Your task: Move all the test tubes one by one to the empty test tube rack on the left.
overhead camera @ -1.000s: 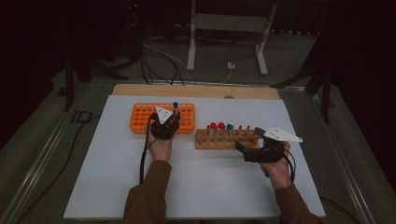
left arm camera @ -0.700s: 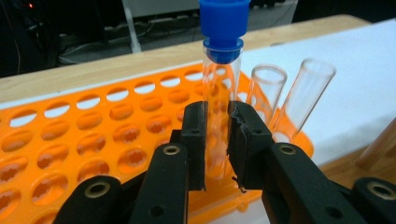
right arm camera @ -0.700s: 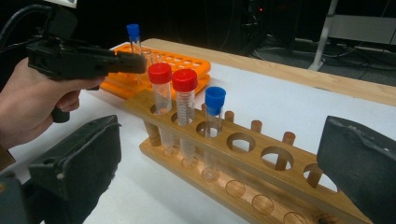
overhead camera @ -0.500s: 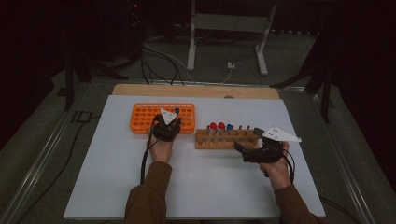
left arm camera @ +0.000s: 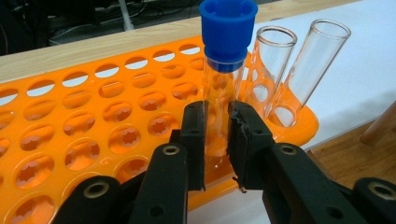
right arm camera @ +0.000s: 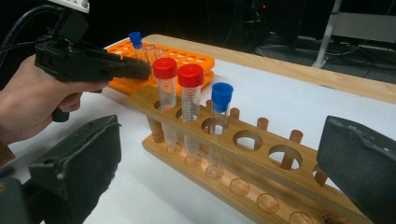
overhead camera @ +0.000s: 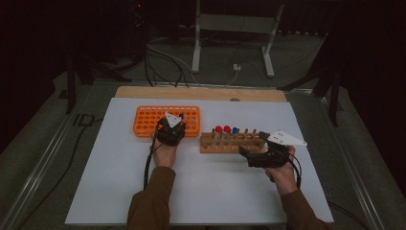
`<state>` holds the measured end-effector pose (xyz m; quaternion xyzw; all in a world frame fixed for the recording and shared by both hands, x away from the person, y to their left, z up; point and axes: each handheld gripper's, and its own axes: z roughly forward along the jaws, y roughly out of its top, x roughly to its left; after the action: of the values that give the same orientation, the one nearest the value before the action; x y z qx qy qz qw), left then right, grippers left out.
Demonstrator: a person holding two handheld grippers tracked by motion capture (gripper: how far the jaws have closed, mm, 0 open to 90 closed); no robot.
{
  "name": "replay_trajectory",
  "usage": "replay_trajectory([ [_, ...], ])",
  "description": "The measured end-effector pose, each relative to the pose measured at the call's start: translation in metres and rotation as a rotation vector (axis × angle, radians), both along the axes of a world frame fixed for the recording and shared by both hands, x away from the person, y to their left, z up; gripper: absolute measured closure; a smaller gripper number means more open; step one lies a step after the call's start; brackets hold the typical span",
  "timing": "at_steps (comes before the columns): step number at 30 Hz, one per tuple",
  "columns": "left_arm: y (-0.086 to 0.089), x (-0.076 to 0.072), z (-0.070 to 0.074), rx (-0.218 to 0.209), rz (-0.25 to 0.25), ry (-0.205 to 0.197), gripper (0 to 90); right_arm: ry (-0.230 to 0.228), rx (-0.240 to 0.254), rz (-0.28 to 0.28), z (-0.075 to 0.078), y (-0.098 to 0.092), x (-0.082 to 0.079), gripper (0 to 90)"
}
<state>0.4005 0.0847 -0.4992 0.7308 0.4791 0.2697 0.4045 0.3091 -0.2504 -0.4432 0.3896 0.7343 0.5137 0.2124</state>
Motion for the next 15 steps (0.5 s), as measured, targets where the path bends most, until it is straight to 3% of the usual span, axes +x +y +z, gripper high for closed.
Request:
replay_trajectory([
  [4, 0.004, -0.002, 0.002, -0.027, 0.002, 0.007, 67.7, 0.001, 0.000, -0.002, 0.000, 0.000, 0.000, 0.1],
  [15, 0.023, -0.020, 0.018, -0.170, -0.056, 0.014, 43.8, 0.013, -0.013, 0.000, -0.003, 0.003, 0.001, 0.2],
])
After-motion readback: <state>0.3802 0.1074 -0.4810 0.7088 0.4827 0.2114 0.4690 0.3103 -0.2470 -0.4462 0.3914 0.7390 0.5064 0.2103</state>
